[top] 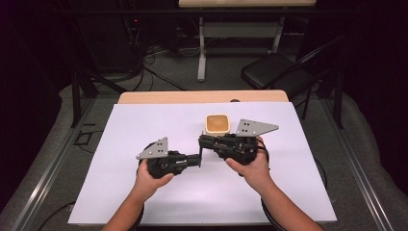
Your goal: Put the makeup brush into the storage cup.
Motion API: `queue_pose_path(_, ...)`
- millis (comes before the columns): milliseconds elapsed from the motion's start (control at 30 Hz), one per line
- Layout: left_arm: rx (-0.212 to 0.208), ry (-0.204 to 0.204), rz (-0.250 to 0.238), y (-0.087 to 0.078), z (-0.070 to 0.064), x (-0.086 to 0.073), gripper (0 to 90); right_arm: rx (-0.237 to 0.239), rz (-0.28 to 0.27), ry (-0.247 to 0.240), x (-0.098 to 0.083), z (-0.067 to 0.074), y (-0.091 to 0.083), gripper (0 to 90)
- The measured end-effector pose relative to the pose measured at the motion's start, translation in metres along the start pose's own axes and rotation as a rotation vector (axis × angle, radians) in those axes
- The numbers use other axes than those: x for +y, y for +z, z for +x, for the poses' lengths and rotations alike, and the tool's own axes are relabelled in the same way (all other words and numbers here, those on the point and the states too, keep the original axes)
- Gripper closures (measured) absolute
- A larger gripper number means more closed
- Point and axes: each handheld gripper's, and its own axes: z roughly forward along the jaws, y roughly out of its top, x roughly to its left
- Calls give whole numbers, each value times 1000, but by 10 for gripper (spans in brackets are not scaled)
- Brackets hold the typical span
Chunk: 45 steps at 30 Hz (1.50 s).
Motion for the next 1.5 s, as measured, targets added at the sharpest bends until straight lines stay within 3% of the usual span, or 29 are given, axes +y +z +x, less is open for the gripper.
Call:
queue_pose_path(933,2,-22,1,2,1,-2,828,-9,30,-51,3,2,0,839)
queue_pose_path(1300,37,-38,7,1,2,-3,716,-23,27,-52,4,-1,-3,838)
queue_pose_path(1500,74,-55,15,0,3,-5,582,-34,32,-56,5,-3,-6,839)
